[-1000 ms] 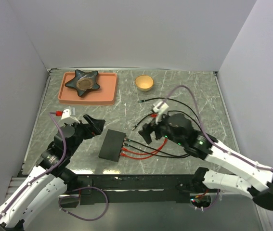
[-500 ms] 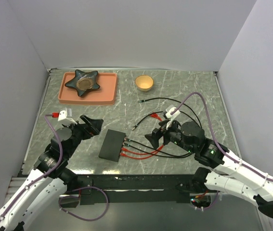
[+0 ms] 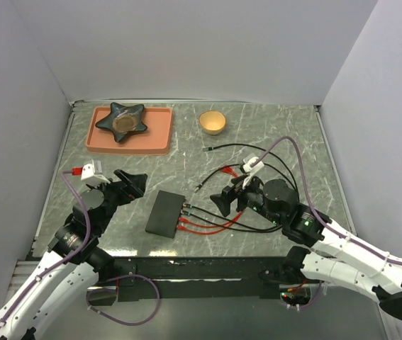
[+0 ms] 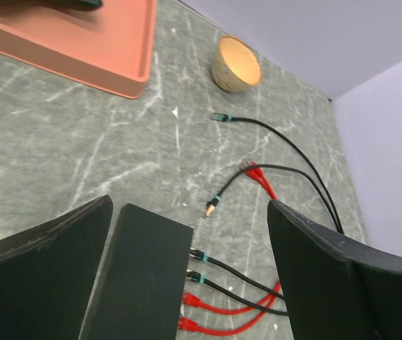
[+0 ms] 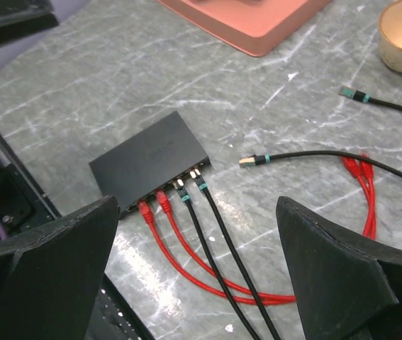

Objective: Insert the plug into the switch port

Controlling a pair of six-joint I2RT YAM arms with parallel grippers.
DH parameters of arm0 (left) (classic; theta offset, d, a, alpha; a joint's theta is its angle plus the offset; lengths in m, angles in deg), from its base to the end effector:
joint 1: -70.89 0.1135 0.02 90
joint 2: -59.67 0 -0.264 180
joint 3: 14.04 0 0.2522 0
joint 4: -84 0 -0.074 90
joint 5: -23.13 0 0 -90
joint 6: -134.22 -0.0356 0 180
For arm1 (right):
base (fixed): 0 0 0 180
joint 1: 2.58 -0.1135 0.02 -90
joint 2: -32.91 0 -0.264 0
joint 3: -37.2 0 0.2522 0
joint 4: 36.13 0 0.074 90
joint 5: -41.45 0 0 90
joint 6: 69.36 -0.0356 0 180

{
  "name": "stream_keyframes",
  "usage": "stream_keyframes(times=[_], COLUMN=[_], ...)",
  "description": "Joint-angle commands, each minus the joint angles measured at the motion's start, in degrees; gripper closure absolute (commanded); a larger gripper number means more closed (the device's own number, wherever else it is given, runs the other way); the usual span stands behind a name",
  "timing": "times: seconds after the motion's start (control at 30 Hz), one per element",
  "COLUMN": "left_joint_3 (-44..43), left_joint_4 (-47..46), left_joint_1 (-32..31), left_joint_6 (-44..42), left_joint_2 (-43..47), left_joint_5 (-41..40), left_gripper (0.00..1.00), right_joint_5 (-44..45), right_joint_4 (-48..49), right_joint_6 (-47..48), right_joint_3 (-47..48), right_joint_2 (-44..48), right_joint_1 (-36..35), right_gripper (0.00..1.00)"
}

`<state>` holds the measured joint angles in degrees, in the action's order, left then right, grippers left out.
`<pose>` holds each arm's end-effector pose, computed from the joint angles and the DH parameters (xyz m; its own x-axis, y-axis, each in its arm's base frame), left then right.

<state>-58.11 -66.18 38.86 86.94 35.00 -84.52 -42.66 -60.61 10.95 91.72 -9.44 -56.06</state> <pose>0.1110 -0.0567 0.2879 -0.2840 -0.5849 -0.7598 0.0816 0.7748 -0.6269 0.1091 0.1411 0.3212 -0.2496 -0.0557 -0.9668 -0.7078 0.6918 0.1429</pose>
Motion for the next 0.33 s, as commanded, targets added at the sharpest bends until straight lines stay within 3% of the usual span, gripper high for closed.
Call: stream_keyframes(times=[0.0, 0.1, 0.2, 0.3], left_joint_3=[-1.95, -2.57, -1.87, -0.81], left_joint_4=[0.91, 1.44, -0.84, -4.09], left_joint_1=[-0.05, -0.14, -0.05, -0.14], left_joint_6=[-0.44, -0.97, -2.29, -3.60], left_joint_2=[0.32, -0.38, -1.17, -2.49], left_joint_5=[-5.72, -7.66, -9.41, -12.04], left_gripper=[0.04, 0.04, 0.04, 0.04], right_joint_5=[5.17, 12.38, 11.78, 16.68], right_joint_4=[3.96, 6.91, 18.06, 22.40], right_joint_6=[-1.28, -3.93, 3.17, 4.94], right_joint_3=[-0.41, -1.02, -5.59, -8.05], right_joint_2=[-0.80, -0.98, -0.37, -0.63], right_joint_1=[0.21, 0.21, 0.21, 0.39], right_gripper=[0.01, 0.01, 0.01, 0.01])
